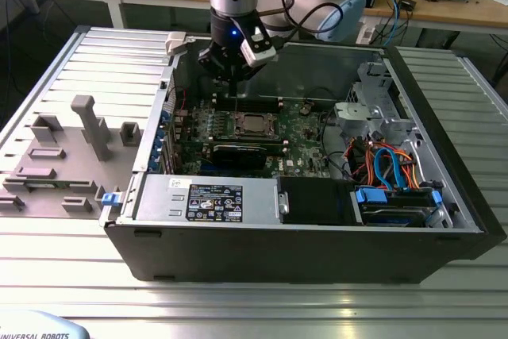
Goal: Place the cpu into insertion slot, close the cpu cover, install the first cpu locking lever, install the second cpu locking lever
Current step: 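Install the first cpu locking lever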
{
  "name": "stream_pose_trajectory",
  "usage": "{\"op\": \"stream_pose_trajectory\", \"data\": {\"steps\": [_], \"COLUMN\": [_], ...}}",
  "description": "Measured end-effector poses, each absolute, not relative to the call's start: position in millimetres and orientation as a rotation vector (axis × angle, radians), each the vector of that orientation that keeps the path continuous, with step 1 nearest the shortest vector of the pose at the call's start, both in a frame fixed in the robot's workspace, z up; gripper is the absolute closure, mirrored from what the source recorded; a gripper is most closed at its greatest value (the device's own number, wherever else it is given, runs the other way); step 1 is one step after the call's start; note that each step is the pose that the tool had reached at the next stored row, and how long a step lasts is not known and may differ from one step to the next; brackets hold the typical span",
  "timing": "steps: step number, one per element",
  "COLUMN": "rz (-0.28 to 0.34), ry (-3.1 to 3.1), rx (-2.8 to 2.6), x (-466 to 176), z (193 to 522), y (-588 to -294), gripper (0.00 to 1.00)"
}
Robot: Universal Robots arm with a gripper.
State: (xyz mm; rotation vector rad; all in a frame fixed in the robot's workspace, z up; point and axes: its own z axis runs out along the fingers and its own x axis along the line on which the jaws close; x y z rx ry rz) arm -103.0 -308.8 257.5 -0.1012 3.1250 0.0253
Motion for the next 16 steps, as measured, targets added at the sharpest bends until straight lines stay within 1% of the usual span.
{"op": "stream_pose_trajectory", "data": {"steps": [10, 12, 16], "rz": [0.025, 0.059, 0.084], "ry": [3.125, 3.124, 3.123], "rx": [-0.099, -0.098, -0.098], "x": [-100.1, -98.7, -95.8], "z": [257.5, 256.3, 252.5], "y": [-308.8, -309.1, -310.3], "gripper": [0.89, 0.89, 0.89]}}
